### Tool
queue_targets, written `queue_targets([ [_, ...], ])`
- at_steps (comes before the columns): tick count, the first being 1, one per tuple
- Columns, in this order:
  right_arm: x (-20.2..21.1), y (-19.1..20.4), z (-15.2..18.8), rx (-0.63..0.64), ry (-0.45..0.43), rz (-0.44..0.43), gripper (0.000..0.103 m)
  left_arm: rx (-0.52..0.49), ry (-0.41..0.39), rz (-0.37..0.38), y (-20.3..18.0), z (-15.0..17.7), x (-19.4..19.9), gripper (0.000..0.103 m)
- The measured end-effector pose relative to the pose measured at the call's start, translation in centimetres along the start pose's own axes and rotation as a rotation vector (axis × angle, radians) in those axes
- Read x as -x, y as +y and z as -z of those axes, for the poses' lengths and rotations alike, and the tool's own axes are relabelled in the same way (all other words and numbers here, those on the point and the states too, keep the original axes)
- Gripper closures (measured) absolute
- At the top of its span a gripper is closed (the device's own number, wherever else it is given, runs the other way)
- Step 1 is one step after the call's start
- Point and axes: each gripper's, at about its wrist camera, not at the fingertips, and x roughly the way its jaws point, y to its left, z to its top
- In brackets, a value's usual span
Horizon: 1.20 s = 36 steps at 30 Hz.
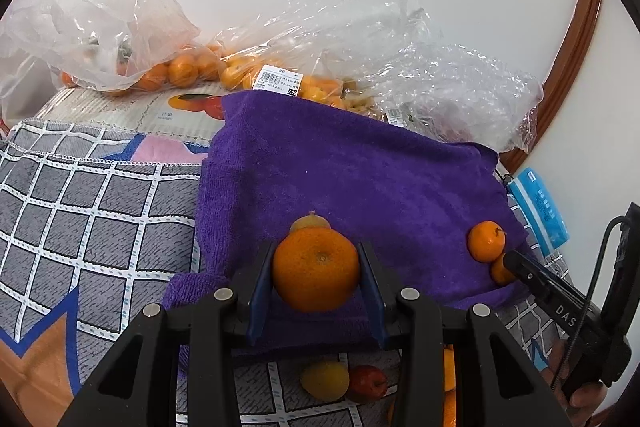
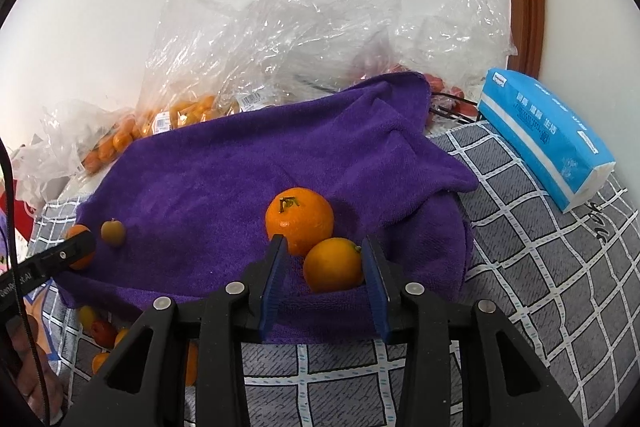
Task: Organize fruits
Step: 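Lower the oranges onto the towel and open both grippers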
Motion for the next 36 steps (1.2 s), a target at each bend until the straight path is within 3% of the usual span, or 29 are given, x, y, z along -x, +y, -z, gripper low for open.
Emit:
queue_targets([
  [11, 0.4, -0.3, 0.1, -0.038, -0.028, -0.001, 0.056, -0.005, -0.011, -0.001, -0.1, 0.0, 0.0, 0.064],
  [16, 0.8, -0.6, 0.0, -0.056, -0.046, -0.007, 0.056, -0.003, -0.031, 0.005, 0.0, -0.1, 0.5, 0.058],
  [29, 2.3, 1.6, 0.0, 0.049, -0.125, 0.035, 0.054, 0.013, -0.057, 0.016, 0.1, -0.2, 1.3, 0.053],
  [36, 2.3, 1.7, 0.1, 0.059, -0.105, 0.017, 0.053, 0.016, -0.064, 0.021, 0.1, -0.3, 1.5, 0.052],
])
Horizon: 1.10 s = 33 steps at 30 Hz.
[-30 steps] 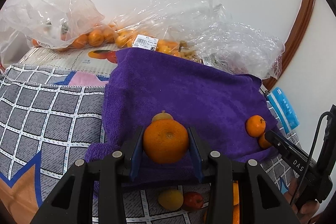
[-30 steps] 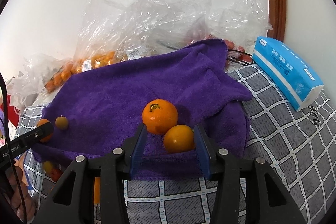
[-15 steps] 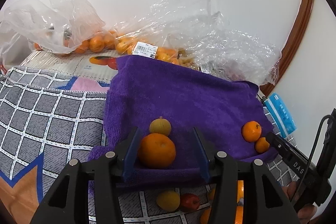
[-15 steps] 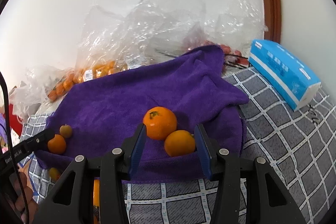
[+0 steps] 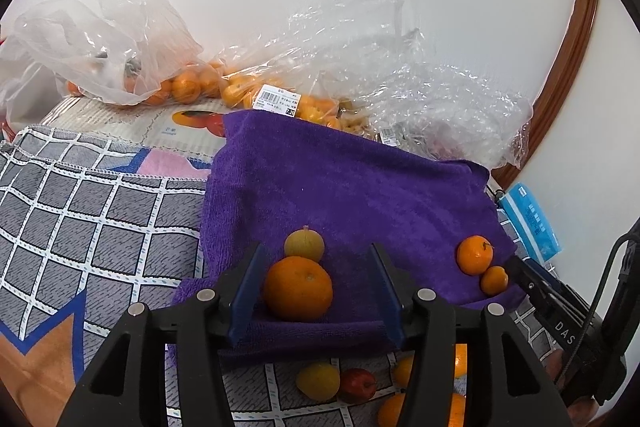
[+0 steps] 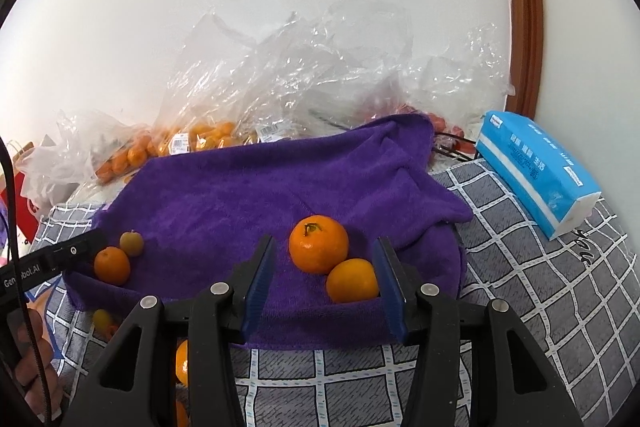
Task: Organize fruits
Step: 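Lower the oranges onto the towel and open both grippers, then lift both tools off the towel and move back toward the loose fruits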
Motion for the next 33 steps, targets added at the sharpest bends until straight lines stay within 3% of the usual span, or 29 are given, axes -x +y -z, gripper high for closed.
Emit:
queue_targets([
  [9, 0.6, 0.7, 0.0, 0.019, -0.009, -0.037, 0.053, 0.001, -0.024, -0.006, 0.0, -0.2, 0.8, 0.052],
  [15, 1.9, 1.7, -0.5, 0.044, -0.013, -0.011, 0.053, 0.002, -0.048, -0.022, 0.0, -0.3, 1.5, 0.052],
  [22, 4.4, 1.9, -0.3, 0.013, -0.014, -0.016, 0.053, -0.027, -0.121, -0.072, -0.7, -1.4, 4.0, 0.052],
  [33, 6.2, 3.9, 1.7, 0.066, 0.002, 0.02, 0.053, 0.016, -0.035, -0.109, 2.8, -0.1, 7.2, 0.052],
])
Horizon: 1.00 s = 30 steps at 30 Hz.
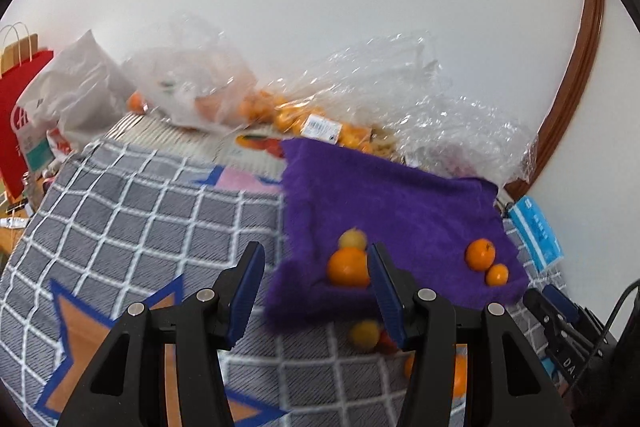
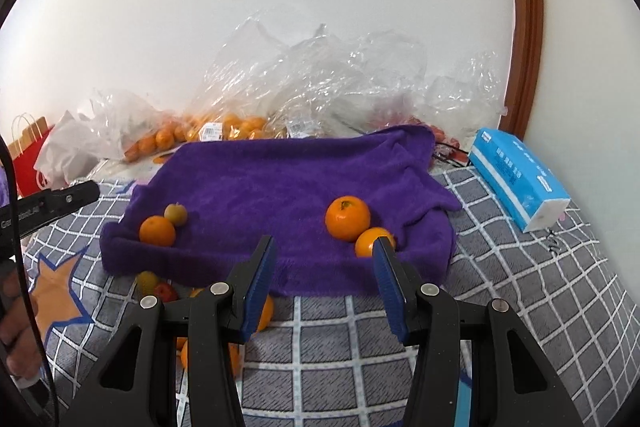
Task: Organize fruits
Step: 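Lift both tools off the towel and move back toward the loose fruits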
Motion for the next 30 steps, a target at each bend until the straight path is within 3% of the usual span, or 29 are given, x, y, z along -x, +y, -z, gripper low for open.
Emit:
queue_targets([
  [7, -0.1, 2.1, 1.6, 0.005, 0.053, -0.046, 0.053, 0.001, 0.059, -0.007, 2.1, 2.0, 1.0, 0.052],
  [19, 0.3, 3.7, 2.5, 0.061, 0.079, -0.044, 0.055, -0.065, 0.096, -0.008, 1.8, 5.7, 0.1, 0.052],
  [30, -1.7, 2.9, 3.1, -0.022, 0.146, -0.11, 0.055, 0.053, 0.144, 0.019, 3.8, 5.8, -0.5, 0.052],
])
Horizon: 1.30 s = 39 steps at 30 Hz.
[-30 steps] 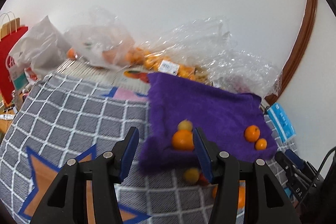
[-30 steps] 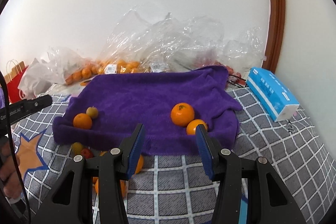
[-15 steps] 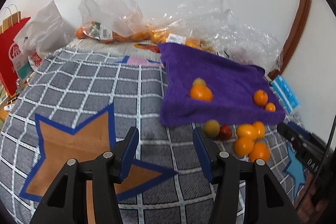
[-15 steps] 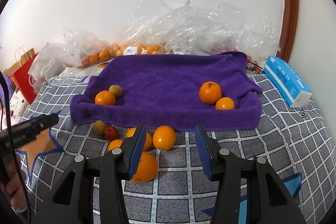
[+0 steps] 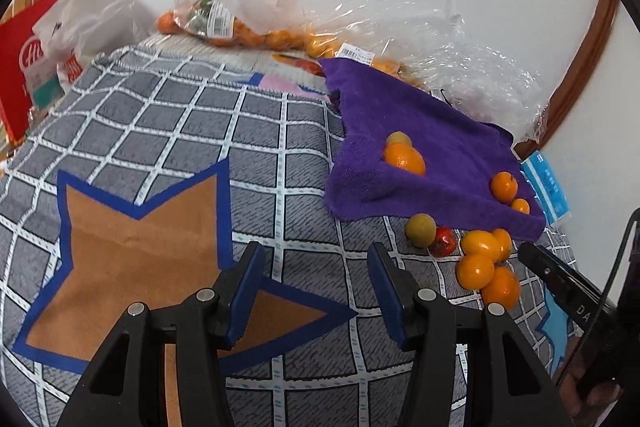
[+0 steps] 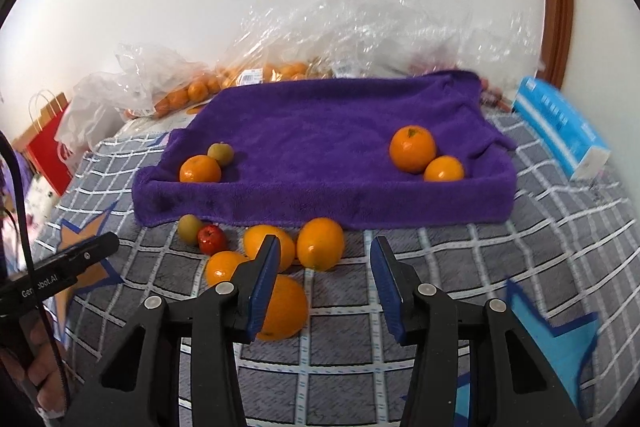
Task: Organize fruits
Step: 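Lift both tools off the towel and move back toward the loose fruits, then close the right gripper on an orange beside the towel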
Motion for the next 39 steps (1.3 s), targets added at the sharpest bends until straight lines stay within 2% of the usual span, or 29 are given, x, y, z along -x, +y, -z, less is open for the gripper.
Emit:
queue_targets([
  [6, -1.3, -0.2, -0.3, -0.005, 0.025, 0.001, 0.056, -0.027, 0.002, -0.008, -0.6, 0.4, -0.2, 0.052],
  [10, -2.4, -0.7, -0.8, -0.034, 0.067, -0.04, 0.067, -0.05, 0.003, -0.014, -1.0, 0.5, -0.3, 0.052],
  [13, -3.2, -1.0, -1.0, -0.038, 0.07, -0.032, 0.074, -0.065, -0.009, -0.023, -1.2, 0.5, -0.2, 0.052],
  [19, -3.0, -1.3, -1.1, -0.02, 0.056, -0.04, 0.076, -0.102, -0.032, -0.039, -1.8, 0.6, 0.0, 0.052],
  [20, -2.5, -1.6, -1.2, -0.017, 0.043, -0.03, 0.08, -0.103, -0.033, -0.038, -1.8, 0.6, 0.0, 0.052],
  [21, -1.9, -2.1, -1.2, -0.016, 0.035, -0.026, 0.091, -0.102, -0.034, -0.038, -1.8, 0.6, 0.0, 0.052],
  [27, -1.0, -3.9, -0.4, -0.003, 0.051, -0.016, 0.089, -0.097, -0.033, -0.037, -1.7, 0.6, -0.2, 0.052],
  [29, -1.1, -4.0, -0.3, 0.001, 0.05, -0.02, 0.083, -0.096, -0.03, -0.039, -1.7, 0.6, -0.3, 0.052],
  [31, -1.5, -4.0, -0.3, 0.0, 0.054, -0.039, 0.065, -0.093, -0.028, -0.041, -1.6, 0.7, -0.4, 0.052],
  [33, -2.3, -3.8, -0.2, -0.001, 0.072, -0.062, 0.059, -0.087, -0.027, -0.037, -1.5, 0.6, -0.4, 0.052],
  [35, -3.2, -3.4, -0.1, 0.004, 0.092, -0.072, 0.061, -0.082, -0.026, -0.035, -1.3, 0.6, -0.5, 0.052],
  [36, -3.6, -3.1, 0.1, 0.015, 0.103, -0.065, 0.072, -0.081, -0.024, -0.034, -1.3, 0.6, -0.5, 0.052],
  [39, -3.3, -2.9, 0.2, 0.034, 0.092, -0.05, 0.071, -0.087, -0.016, -0.024, -1.4, 0.6, -0.6, 0.052],
])
